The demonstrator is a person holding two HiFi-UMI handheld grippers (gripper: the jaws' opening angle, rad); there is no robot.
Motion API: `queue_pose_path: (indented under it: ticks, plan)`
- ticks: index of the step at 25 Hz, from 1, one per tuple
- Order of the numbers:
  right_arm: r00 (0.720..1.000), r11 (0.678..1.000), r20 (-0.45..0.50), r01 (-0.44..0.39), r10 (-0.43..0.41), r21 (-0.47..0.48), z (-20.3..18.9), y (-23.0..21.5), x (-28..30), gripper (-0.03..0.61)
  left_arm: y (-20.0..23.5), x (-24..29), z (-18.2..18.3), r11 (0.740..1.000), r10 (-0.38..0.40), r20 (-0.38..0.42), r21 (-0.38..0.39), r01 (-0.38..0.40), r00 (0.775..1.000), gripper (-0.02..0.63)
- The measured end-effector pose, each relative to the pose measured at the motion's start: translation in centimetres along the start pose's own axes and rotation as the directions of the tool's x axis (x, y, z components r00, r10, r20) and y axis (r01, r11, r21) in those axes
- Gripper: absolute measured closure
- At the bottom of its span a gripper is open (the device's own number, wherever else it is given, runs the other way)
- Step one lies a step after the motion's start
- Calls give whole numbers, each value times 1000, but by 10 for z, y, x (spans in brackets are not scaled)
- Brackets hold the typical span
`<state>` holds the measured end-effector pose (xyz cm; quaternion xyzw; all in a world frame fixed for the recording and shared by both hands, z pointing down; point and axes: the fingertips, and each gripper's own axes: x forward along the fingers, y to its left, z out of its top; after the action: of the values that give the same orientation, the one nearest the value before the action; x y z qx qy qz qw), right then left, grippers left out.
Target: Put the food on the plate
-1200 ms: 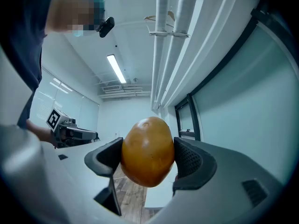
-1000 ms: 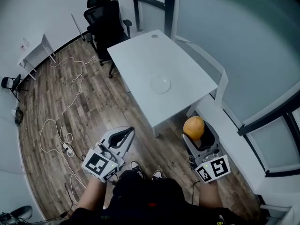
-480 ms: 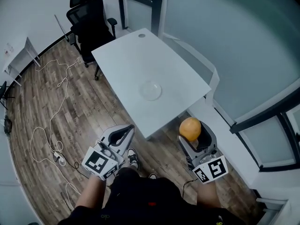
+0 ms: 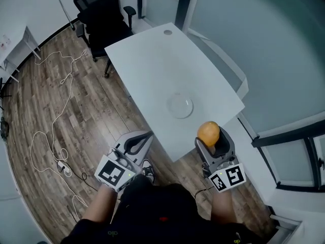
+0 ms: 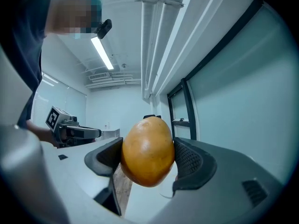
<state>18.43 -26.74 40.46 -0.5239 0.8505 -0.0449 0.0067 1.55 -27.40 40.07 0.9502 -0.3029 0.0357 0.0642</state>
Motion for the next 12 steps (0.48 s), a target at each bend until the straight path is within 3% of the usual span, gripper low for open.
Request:
queue_pose_path:
  ticks: [6, 12]
  plan:
    - [999, 999, -18, 43, -44, -27, -1, -8, 56, 230, 50, 19, -1, 999, -36, 4, -3, 36, 999, 591]
    - [981, 994, -167, 86, -96, -67, -35, -44, 101, 231, 71, 38, -21, 997, -60, -19, -59, 58, 998, 591]
